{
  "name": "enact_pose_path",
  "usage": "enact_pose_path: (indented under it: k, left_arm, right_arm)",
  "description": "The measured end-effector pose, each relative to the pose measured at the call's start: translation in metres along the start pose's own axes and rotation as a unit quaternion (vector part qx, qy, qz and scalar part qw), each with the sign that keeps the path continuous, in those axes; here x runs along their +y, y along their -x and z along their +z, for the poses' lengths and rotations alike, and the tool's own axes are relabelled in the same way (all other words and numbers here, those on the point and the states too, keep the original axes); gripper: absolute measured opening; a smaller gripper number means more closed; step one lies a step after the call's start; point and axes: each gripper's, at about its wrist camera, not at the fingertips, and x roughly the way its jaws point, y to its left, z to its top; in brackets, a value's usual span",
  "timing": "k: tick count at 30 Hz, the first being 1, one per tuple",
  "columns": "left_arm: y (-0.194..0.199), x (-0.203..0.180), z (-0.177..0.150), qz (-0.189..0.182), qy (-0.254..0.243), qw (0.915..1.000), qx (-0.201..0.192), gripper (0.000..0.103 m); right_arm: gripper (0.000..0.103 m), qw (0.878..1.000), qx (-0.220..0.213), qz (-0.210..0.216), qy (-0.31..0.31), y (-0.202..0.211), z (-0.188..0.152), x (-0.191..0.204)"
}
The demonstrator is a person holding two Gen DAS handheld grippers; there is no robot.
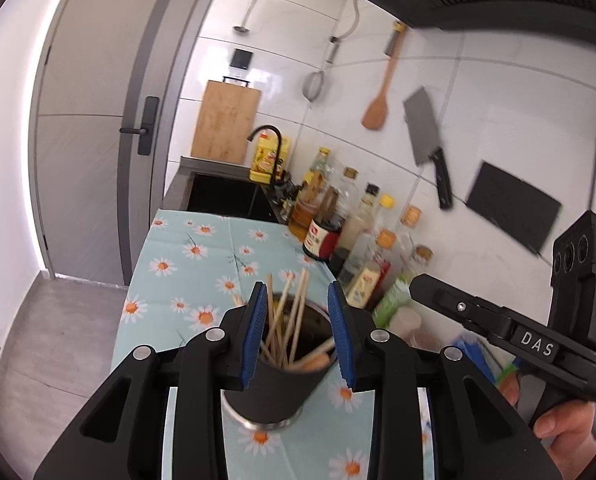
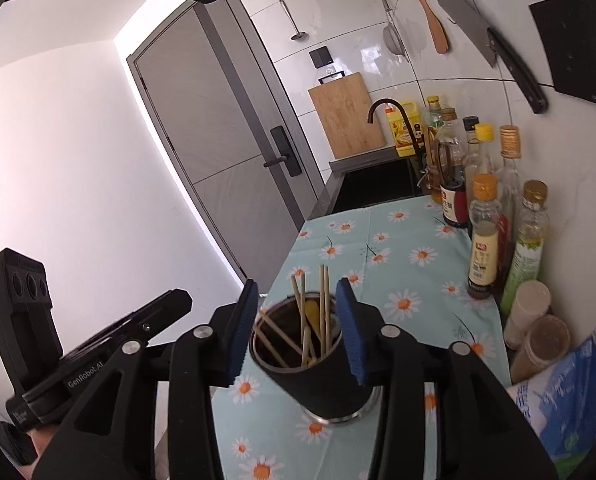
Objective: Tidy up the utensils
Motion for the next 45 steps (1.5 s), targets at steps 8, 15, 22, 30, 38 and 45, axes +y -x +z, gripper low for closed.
enact_pose_path:
  k: [8,15,22,30,38,45]
  left_arm:
    - [0.047,-0.008,-0.028,0.009,-0.055,0.9982,0.021,0.057]
    - [0.078,-0.001,-0.059,0.008,-0.061,0.9977,0.029,0.083]
    - [0.094,0.005,-0.091,0.017,-0.054,0.9974,0.045,0.096]
    - [0.109,0.011,-0.117,0.001,-0.049,0.9960,0.074,0.096]
    - [0.118,0.015,-0.134,-0.007,-0.053,0.9937,0.099,0.096]
    - [0.121,0.018,-0.139,-0.010,-0.047,0.9932,0.106,0.096]
  right_arm:
    - [0.061,0.999,0.021,-0.033,0.034,0.031,-0.053,0.024]
    - [0.091,0.997,0.028,-0.051,0.058,0.068,-0.088,0.041]
    - [0.098,0.995,0.035,-0.067,0.069,0.091,-0.112,0.051]
    - [0.098,0.990,0.063,-0.072,0.101,0.098,-0.137,0.071]
    - [0.098,0.988,0.076,-0.102,0.091,0.097,-0.153,0.074]
    - [0.098,0.987,0.086,-0.110,0.078,0.095,-0.161,0.071]
